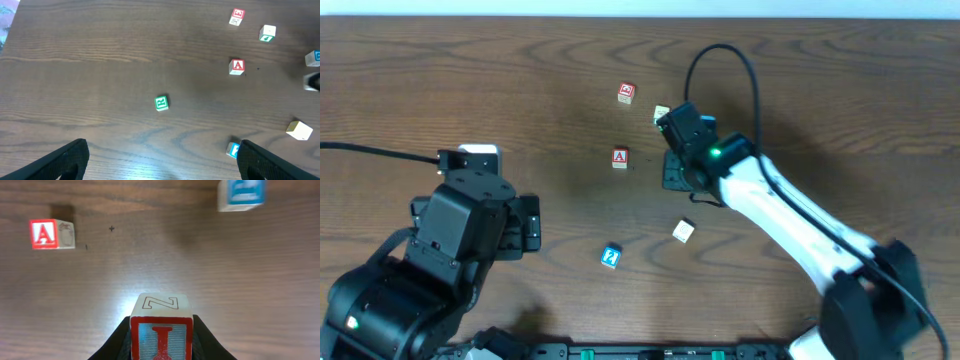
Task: Spell out Ai2
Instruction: 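Lift the I block with the right gripper and carry it left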
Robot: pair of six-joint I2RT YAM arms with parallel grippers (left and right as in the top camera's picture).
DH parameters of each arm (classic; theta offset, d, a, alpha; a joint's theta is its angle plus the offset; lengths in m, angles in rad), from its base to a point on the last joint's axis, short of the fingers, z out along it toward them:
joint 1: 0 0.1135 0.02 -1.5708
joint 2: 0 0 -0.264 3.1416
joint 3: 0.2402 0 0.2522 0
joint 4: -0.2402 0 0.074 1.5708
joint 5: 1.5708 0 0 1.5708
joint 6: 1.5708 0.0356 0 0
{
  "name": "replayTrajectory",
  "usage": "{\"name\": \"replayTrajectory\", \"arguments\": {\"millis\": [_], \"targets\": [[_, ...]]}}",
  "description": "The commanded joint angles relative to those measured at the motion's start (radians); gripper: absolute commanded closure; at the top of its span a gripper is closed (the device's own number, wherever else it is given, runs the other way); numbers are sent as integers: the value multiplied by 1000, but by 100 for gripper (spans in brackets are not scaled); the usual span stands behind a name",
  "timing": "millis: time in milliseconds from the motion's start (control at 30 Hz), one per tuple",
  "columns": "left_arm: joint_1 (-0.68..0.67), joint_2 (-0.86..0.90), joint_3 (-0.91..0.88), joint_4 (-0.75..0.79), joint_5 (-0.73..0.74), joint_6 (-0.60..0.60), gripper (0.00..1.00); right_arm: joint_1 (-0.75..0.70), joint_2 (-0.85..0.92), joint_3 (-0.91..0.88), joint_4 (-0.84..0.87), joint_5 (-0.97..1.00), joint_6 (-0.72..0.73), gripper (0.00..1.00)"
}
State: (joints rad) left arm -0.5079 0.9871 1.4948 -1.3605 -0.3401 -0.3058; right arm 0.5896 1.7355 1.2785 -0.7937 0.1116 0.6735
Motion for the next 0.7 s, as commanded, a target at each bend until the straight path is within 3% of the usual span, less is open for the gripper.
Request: {"name": "replayTrajectory", "arguments": {"millis": [0,367,667], "targets": [[-5,15,15,0,-7,14,5,2,57,64,23,-41,21,78],[-5,80,15,0,-24,20,4,-7,243,258,-11,-52,6,79],[-5,85,15,7,-54,22,5,-15,324,312,-8,-57,-2,79]]}}
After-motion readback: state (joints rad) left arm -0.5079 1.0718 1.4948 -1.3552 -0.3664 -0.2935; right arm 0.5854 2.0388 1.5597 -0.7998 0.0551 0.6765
